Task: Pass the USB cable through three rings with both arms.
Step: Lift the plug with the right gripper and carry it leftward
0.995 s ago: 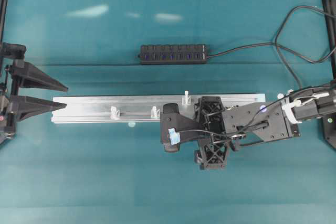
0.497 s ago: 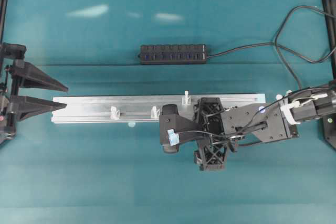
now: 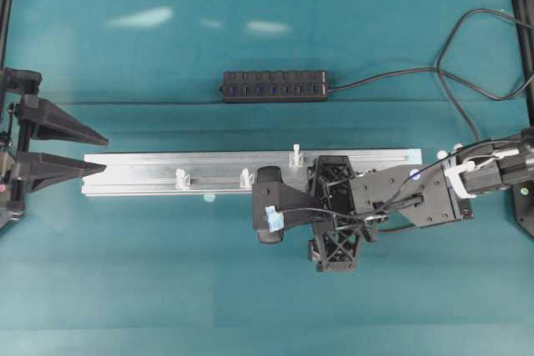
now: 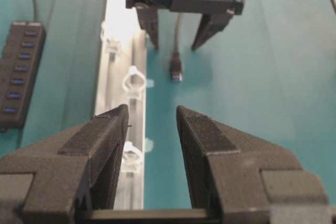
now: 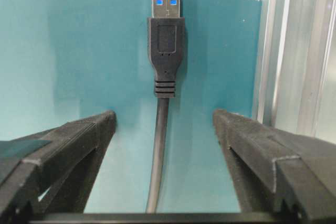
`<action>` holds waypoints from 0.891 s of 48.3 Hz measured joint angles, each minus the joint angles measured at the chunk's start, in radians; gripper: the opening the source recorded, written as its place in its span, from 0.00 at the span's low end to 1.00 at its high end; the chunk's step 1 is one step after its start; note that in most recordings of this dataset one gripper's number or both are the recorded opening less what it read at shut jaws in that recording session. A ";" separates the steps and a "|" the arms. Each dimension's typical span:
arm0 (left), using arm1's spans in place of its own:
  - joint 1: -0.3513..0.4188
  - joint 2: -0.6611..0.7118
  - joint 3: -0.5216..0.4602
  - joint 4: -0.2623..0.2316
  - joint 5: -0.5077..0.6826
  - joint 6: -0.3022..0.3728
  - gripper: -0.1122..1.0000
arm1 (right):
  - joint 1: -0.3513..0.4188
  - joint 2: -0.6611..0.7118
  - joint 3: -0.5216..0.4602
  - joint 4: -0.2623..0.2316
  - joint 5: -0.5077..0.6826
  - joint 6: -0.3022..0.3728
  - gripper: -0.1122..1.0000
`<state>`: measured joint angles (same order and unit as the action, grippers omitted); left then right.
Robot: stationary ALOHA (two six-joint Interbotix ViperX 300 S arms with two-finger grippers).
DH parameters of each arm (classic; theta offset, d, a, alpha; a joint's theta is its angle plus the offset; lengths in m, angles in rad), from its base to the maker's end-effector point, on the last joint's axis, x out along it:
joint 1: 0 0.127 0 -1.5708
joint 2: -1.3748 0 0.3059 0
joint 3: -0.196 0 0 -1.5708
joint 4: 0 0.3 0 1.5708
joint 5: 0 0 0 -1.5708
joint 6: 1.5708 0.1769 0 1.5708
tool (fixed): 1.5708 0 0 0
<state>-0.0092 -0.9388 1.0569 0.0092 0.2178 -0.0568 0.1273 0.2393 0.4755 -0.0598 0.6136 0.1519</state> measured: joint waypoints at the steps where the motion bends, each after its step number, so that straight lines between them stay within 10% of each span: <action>1: 0.000 0.000 0.000 0.000 0.002 0.000 0.49 | 0.000 0.000 0.000 0.000 0.000 0.000 0.61; 21: 0.000 -0.003 0.000 0.000 0.002 -0.005 0.49 | 0.011 0.000 -0.005 0.003 0.000 0.002 0.11; 43: 0.000 -0.006 0.000 0.000 0.002 -0.009 0.49 | 0.009 0.002 -0.009 0.005 -0.005 0.002 0.03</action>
<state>-0.0092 -0.9449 1.0569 0.0092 0.2194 -0.0660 0.1365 0.2408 0.4663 -0.0552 0.6090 0.1534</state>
